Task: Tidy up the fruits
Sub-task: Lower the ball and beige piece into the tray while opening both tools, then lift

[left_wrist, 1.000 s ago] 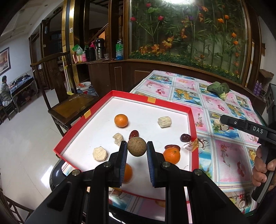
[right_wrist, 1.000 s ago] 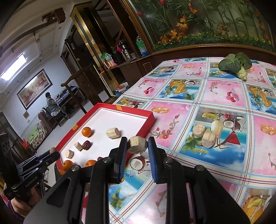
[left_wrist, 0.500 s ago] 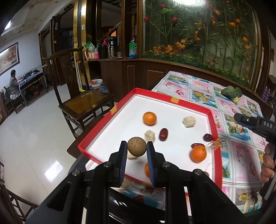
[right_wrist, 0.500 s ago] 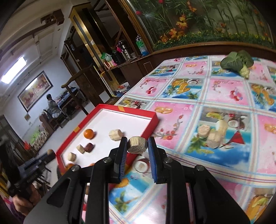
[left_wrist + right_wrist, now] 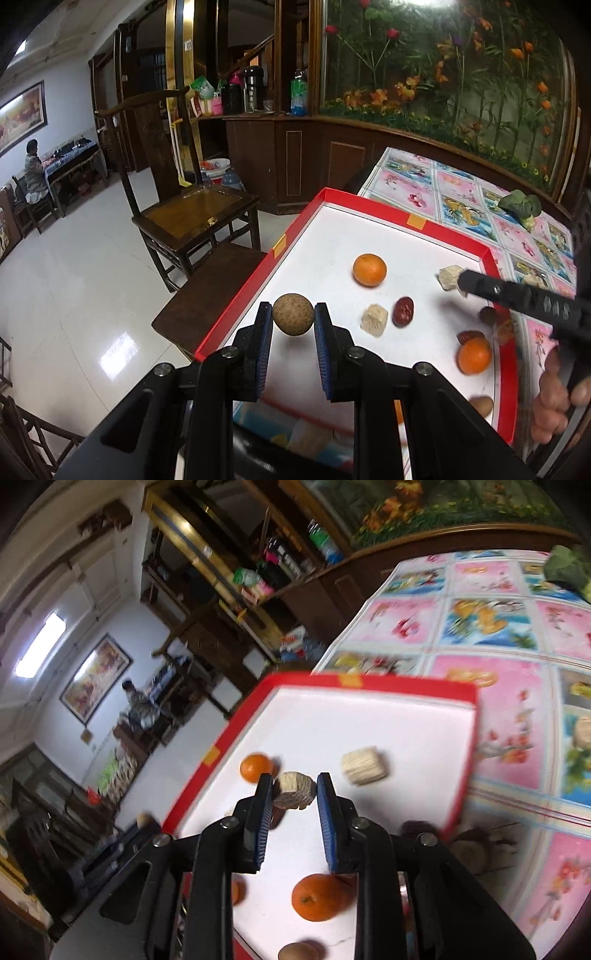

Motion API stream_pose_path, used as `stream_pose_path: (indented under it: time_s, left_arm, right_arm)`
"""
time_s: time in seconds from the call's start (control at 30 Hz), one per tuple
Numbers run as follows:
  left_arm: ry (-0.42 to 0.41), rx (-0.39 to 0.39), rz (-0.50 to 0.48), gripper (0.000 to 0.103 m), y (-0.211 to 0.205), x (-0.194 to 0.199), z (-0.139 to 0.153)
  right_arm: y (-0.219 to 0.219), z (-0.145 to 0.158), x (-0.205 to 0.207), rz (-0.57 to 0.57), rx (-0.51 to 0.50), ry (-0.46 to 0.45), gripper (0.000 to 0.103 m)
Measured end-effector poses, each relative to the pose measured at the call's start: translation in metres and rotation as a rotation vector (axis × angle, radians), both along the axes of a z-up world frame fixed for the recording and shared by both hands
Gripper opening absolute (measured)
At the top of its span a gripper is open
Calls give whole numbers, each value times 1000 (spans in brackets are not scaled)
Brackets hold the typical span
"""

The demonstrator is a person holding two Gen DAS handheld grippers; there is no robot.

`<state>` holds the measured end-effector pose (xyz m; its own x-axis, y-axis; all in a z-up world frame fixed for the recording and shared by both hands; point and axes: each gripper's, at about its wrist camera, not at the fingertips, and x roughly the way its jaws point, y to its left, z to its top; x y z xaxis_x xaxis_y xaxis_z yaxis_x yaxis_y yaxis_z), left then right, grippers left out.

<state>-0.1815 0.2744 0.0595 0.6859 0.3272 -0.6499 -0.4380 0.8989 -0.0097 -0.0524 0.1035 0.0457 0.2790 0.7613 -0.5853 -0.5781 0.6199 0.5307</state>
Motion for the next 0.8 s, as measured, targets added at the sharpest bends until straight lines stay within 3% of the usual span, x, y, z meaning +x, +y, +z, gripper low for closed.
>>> stream_pose_path:
  time_s: [0.1, 0.3, 0.8]
  left_arm:
    - [4, 6, 4, 21, 0, 8, -3]
    - [28, 20, 8, 21, -5, 15, -13]
    - [103, 156, 37, 21, -15, 24, -23]
  right_arm:
    - [-1, -2, -2, 16, -30, -53, 27]
    - [-1, -14, 2, 38, -88, -64, 27]
    - [9, -19, -5, 54, -138, -109, 27]
